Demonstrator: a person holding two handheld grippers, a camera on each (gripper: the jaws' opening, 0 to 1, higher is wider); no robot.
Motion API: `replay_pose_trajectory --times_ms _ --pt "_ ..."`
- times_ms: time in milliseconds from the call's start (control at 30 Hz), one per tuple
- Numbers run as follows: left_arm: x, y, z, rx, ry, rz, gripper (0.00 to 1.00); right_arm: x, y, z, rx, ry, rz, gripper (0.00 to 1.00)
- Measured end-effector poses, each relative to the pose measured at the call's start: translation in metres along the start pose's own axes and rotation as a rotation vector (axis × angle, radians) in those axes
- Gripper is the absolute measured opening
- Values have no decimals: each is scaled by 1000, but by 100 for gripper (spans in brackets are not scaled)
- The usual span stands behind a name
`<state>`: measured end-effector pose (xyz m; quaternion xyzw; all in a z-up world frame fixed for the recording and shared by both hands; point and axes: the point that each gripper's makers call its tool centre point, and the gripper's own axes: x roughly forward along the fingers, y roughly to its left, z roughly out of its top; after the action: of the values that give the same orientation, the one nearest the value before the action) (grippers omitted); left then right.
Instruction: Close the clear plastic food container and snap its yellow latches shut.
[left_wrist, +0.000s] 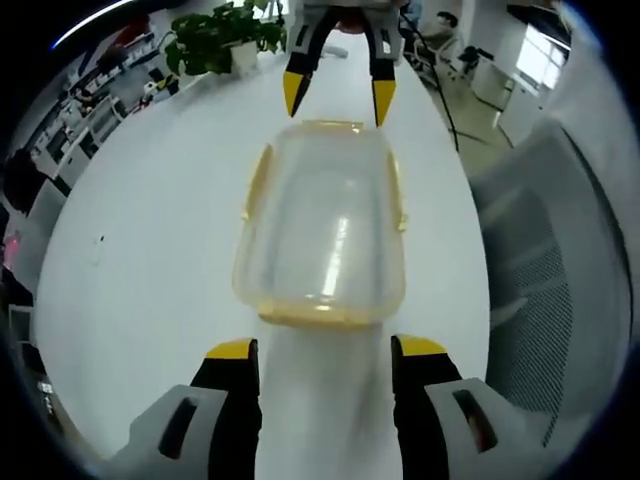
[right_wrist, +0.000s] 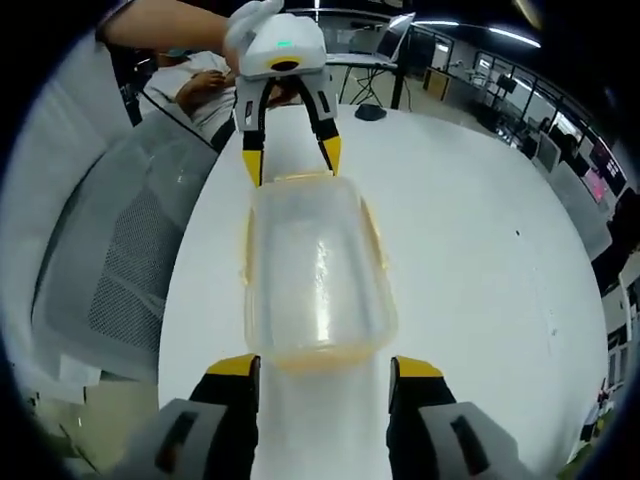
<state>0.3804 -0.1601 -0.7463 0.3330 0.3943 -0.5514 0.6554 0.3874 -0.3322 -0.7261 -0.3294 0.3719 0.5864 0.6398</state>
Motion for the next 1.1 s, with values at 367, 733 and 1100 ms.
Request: replay_pose_trajectory --times_ms 367,733,1100 --pt "-12 7 16 -214 -81 67 46 -5 -13 9 193 -71 -96 47" --pt "-13 9 26 -458 -131 114 43 0 -1 24 422 -107 -77 50" --pt "-15 10 25 -679 -132 174 44 5 2 30 678 -138 -87 57"
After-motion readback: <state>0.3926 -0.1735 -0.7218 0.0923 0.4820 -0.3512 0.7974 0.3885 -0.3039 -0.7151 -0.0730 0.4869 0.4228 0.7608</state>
